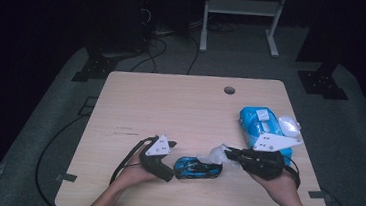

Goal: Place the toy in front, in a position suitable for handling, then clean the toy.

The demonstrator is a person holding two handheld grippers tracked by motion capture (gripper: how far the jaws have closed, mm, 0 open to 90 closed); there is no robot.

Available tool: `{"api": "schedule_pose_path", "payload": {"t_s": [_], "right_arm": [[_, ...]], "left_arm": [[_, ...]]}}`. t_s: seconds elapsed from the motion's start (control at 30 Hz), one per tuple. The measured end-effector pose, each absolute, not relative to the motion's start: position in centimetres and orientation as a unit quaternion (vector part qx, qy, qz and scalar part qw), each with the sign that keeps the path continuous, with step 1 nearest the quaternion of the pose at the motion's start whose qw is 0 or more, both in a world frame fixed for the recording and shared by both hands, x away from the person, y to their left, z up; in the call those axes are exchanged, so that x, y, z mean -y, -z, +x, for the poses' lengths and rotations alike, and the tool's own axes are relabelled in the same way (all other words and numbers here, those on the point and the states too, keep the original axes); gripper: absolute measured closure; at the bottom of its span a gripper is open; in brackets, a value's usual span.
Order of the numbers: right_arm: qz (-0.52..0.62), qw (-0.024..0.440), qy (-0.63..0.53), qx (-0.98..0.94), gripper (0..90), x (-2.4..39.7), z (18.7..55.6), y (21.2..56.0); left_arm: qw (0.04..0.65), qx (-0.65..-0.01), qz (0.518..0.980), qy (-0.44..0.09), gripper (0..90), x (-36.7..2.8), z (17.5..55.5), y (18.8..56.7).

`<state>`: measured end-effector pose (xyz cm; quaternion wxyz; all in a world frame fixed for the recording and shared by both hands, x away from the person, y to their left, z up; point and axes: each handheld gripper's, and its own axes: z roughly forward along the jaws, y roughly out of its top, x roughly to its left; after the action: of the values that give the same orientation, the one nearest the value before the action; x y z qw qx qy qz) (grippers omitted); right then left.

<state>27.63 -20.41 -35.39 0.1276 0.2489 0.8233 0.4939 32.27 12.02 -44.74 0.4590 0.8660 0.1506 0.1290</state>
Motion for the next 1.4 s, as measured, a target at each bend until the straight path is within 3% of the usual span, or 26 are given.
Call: {"api": "schedule_pose_path", "payload": {"t_s": [0.17,0.33,0.53,0.8,0.9,1.03,1.4], "right_arm": [[0.242,0.097,-0.460,-0.849,85.0,18.1,29.0,38.0],[0.230,0.098,-0.413,-0.876,81.7,15.9,30.5,40.9],[0.223,0.098,-0.395,-0.886,69.3,14.9,30.3,43.0],[0.207,0.133,-0.382,-0.891,48.1,13.4,29.1,44.2],[0.198,0.164,-0.370,-0.893,49.7,12.6,28.9,44.6],[0.194,0.203,-0.367,-0.887,61.9,12.4,28.5,45.2],[0.225,0.168,-0.397,-0.874,79.5,13.0,28.7,45.4]], "left_arm": [[0.454,-0.143,0.871,-0.123,8.2,-11.6,32.1,44.9],[0.440,-0.133,0.881,-0.109,8.2,-11.2,32.2,45.6],[0.428,-0.127,0.889,-0.102,8.6,-11.0,32.3,46.0],[0.423,-0.124,0.892,-0.095,8.8,-10.8,32.2,46.2],[0.428,-0.122,0.891,-0.086,8.8,-10.8,32.3,46.2],[0.428,-0.120,0.892,-0.078,8.6,-10.7,32.6,46.4],[0.392,-0.122,0.908,-0.086,9.3,-9.8,32.9,47.4]]}}
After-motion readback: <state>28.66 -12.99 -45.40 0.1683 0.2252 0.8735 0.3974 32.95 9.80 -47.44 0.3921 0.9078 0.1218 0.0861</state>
